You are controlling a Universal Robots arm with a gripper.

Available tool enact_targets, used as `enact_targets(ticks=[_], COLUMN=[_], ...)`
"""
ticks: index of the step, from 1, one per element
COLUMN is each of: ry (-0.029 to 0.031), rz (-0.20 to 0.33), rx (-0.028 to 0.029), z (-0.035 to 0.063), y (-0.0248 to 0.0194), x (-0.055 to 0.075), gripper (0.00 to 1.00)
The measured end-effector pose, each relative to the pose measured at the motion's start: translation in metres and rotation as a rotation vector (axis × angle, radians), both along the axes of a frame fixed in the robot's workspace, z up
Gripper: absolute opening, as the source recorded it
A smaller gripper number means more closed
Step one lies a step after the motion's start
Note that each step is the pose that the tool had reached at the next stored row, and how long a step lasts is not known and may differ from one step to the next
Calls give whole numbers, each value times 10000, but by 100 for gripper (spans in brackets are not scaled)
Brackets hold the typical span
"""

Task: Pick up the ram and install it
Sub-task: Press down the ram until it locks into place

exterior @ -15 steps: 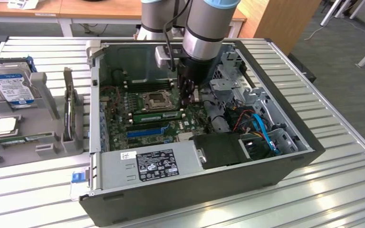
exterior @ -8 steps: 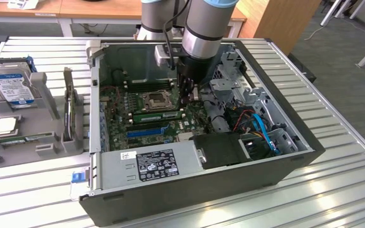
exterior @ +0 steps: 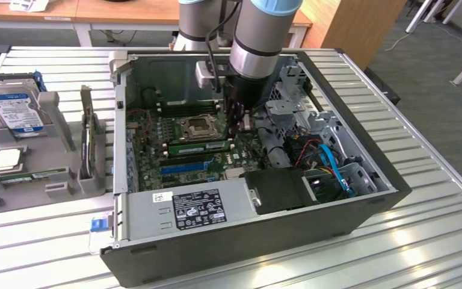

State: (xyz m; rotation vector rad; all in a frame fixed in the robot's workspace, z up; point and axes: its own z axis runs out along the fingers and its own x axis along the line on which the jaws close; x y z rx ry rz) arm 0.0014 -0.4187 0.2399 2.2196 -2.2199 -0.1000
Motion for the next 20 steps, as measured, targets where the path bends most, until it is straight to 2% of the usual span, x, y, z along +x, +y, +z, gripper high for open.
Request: enact_targets(ticks=[5,16,20], ry=[0,0,0], rz=[0,-1,0], rx=[-1,-2,-1], z=[-41,-47,-80], y=[0,16,17], x=[0,0,0], gripper=[10,10,10])
